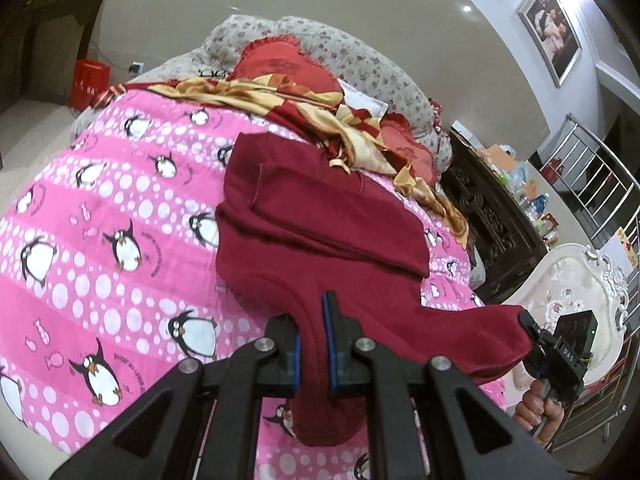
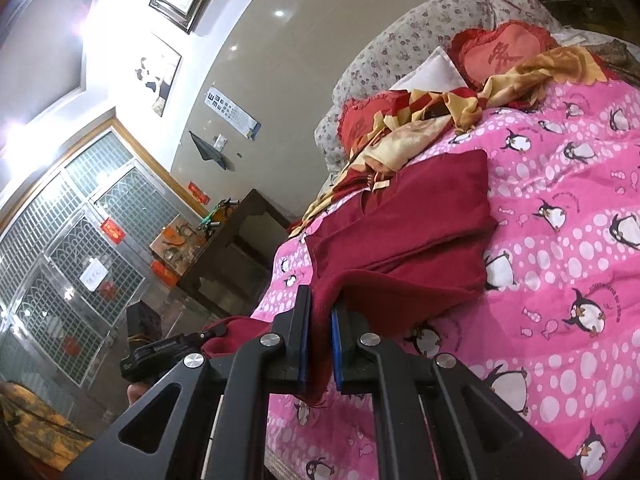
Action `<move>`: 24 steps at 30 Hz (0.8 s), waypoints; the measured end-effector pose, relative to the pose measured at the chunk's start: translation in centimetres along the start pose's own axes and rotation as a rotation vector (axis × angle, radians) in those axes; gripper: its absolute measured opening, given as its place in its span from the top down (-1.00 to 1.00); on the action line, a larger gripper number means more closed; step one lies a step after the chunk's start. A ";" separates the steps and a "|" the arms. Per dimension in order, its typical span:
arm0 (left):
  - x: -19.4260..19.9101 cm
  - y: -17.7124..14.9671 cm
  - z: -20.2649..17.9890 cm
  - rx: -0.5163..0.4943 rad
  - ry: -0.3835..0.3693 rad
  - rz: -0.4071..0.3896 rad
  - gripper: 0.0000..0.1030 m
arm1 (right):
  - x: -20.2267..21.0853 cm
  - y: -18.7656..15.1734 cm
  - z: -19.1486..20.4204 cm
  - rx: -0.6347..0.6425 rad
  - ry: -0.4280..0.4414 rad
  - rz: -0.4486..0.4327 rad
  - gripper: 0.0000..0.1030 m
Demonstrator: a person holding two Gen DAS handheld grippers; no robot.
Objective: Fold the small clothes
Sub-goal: 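Lift the hem end with both grippers and fold it toward the collar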
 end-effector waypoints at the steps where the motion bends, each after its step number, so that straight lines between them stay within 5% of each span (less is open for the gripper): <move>1: -0.1 0.2 -0.2 -0.004 0.003 -0.005 0.81 | -0.1 0.2 -0.1 0.000 -0.002 -0.003 0.31; 24: -3.1 4.6 -2.1 -0.077 0.081 -0.084 0.81 | -3.0 5.1 -1.2 0.050 -0.077 -0.054 0.32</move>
Point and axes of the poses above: each gripper's, at about its wrist camera, not at the fingertips, and x roughly against the way its jaws point, z to its left, y to its top, the point moved 3 cm from there along -x, roughly the way its jaws point, and after that the axes turned 8 degrees about x, right-handed, at the moved point
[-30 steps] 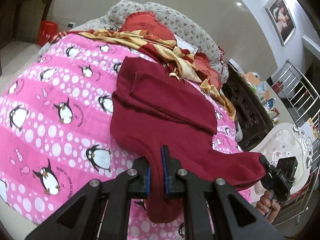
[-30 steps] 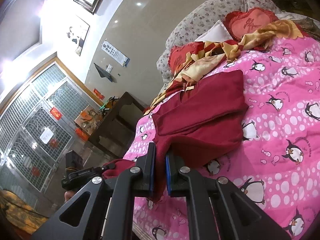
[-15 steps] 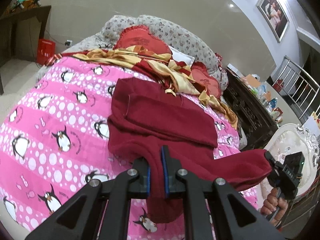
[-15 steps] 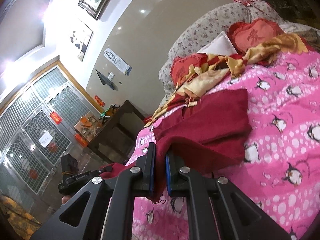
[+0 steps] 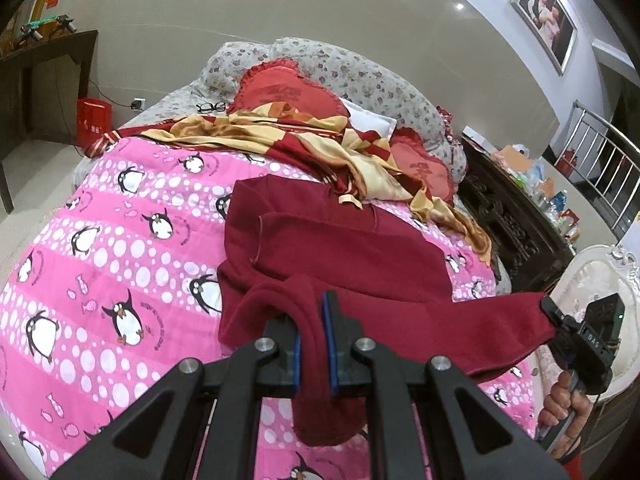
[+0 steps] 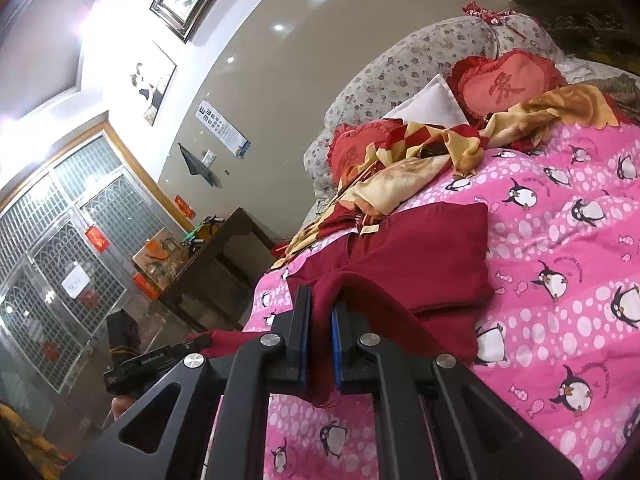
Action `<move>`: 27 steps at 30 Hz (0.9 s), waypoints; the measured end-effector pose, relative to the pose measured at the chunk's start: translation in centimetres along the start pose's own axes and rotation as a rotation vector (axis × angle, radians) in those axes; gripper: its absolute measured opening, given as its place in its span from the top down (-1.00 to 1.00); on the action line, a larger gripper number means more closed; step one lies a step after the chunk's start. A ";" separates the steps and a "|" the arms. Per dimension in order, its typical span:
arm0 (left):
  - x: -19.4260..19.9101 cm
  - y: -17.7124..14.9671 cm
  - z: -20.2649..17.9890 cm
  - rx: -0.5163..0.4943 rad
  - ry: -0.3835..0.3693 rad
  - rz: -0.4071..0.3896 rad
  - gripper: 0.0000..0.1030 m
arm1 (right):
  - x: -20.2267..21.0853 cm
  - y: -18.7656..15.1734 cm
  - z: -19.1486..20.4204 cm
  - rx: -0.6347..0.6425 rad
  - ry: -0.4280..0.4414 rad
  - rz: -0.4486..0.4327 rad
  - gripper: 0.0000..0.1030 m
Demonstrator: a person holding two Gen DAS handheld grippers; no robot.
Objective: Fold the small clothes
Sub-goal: 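Lift the hem end with both grippers and fold it toward the collar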
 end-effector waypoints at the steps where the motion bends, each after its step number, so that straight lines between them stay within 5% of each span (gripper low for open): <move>1: -0.2 0.1 0.0 -0.002 0.003 -0.001 0.81 | -0.2 0.1 -0.1 0.000 -0.002 0.000 0.32; 27: -4.9 3.6 0.1 -0.024 0.070 -0.020 0.81 | -4.3 2.5 -2.3 -0.009 -0.081 0.008 0.32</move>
Point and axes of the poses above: each gripper's, at about its wrist camera, not at the fingertips, and x roughly against the way its jaws point, z to its left, y to its top, the point moved 3 cm from there along -x, roughly the way its jaws point, and after that the axes turned 8 degrees about x, right-handed, at the moved point
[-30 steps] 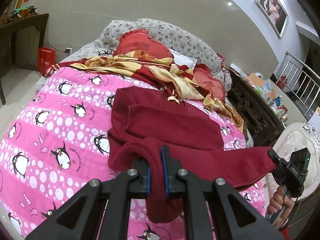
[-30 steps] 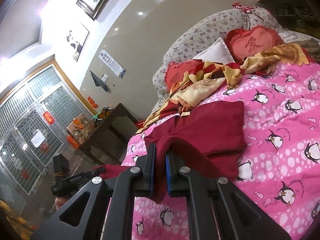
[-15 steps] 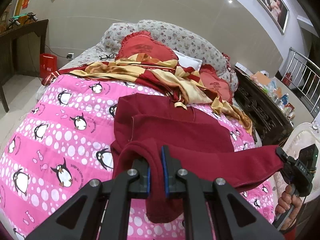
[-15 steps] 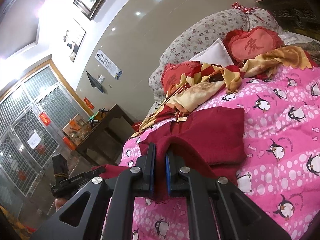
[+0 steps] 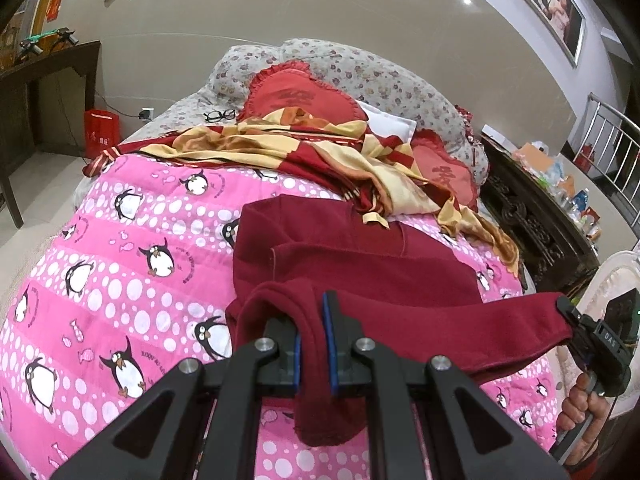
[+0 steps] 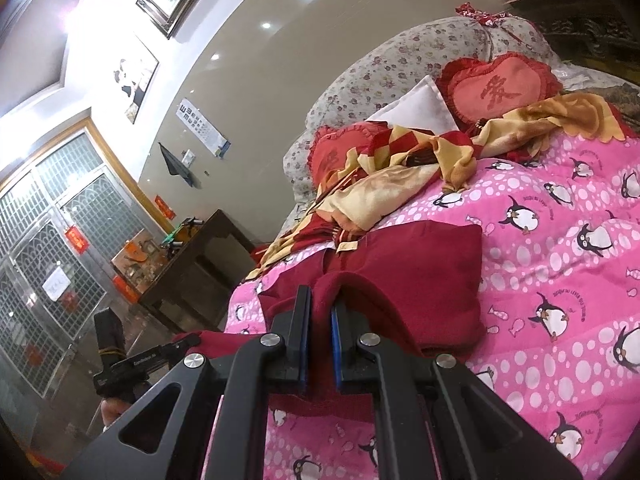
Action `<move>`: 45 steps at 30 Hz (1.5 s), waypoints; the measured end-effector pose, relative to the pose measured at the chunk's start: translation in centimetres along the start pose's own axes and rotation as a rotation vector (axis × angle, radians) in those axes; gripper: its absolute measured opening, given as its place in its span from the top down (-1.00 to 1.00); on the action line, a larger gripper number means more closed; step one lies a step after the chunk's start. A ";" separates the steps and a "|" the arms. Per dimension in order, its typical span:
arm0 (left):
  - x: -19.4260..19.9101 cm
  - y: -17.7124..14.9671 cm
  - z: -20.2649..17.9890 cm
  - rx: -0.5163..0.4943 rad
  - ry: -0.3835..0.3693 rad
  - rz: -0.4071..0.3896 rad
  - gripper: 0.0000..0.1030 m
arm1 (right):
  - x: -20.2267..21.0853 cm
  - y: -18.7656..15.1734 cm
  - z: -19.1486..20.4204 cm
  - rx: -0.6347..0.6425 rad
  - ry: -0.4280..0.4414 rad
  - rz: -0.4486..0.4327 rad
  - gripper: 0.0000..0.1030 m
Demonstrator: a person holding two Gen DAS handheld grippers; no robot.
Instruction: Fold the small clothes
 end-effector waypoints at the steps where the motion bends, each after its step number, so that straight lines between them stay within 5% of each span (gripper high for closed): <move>1: -0.2 0.1 0.0 -0.001 0.002 0.001 0.81 | -0.3 0.2 -0.2 -0.008 -0.002 0.001 0.32; 45: -17.1 6.5 1.0 -0.008 0.150 0.096 0.84 | -14.0 3.7 -10.7 -0.117 -0.230 0.134 0.32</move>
Point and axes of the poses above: each gripper's, at about its wrist camera, not at the fingertips, and x roughly against the way its jaws point, z to its left, y to its top, the point moved 3 cm from there along -x, roughly the way its jaws point, and after that the axes turned 8 degrees about x, right-handed, at the moved point
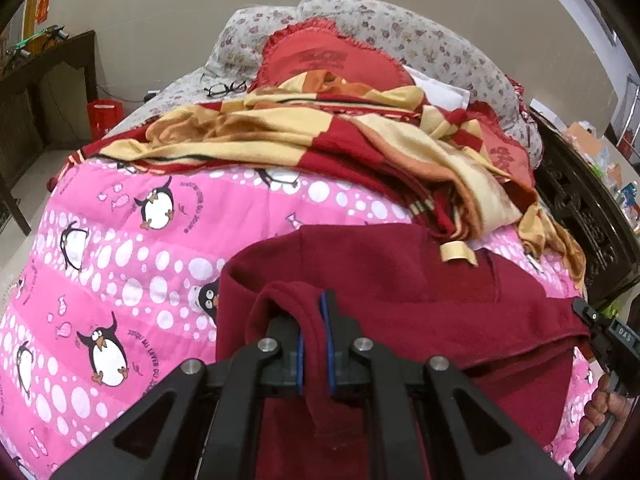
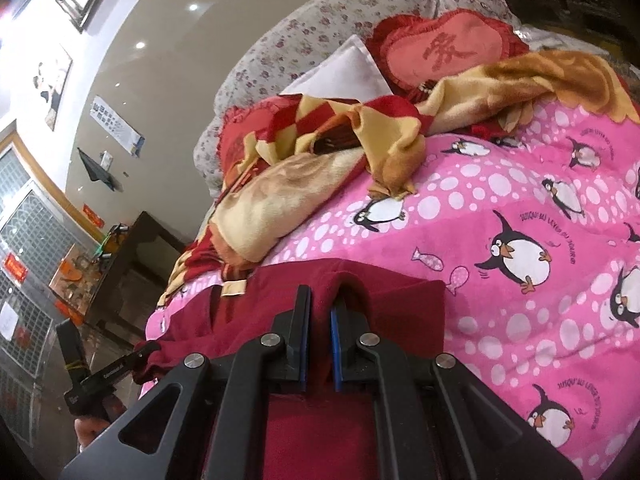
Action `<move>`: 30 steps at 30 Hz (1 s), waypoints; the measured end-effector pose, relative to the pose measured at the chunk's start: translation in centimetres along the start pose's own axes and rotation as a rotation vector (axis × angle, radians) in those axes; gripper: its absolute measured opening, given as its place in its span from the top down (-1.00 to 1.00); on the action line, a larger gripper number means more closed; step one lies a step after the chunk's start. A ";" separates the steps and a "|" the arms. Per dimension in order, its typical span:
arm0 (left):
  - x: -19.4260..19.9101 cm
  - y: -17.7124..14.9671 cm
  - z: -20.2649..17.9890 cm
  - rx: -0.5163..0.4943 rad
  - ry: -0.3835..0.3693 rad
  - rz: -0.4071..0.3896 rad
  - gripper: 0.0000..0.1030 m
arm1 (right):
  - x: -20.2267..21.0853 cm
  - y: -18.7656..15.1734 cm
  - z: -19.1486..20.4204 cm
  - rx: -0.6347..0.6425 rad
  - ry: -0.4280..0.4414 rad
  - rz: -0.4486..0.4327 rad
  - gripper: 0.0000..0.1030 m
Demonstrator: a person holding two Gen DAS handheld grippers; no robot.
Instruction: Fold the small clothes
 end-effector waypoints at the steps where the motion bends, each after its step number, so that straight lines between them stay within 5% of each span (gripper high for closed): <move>1: -0.3 0.0 0.1 0.002 0.002 0.002 0.84 | -0.3 0.0 -0.1 0.000 -0.004 0.004 0.32; 15: -2.7 0.1 0.2 0.002 0.031 0.019 0.84 | -2.8 -0.1 -1.4 -0.016 -0.017 0.063 0.32; 30: -2.6 0.0 0.0 -0.014 0.031 0.029 0.79 | 2.2 0.3 2.0 0.123 -0.029 0.031 0.04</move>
Point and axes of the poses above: each gripper's, at about its wrist camera, not at the fingertips, and x roughly against the way its jaws point, z to its left, y to its top, the point moved 3 cm from there along -x, roughly the way its jaws point, and after that the axes turned 8 degrees about x, right-handed, at the moved point
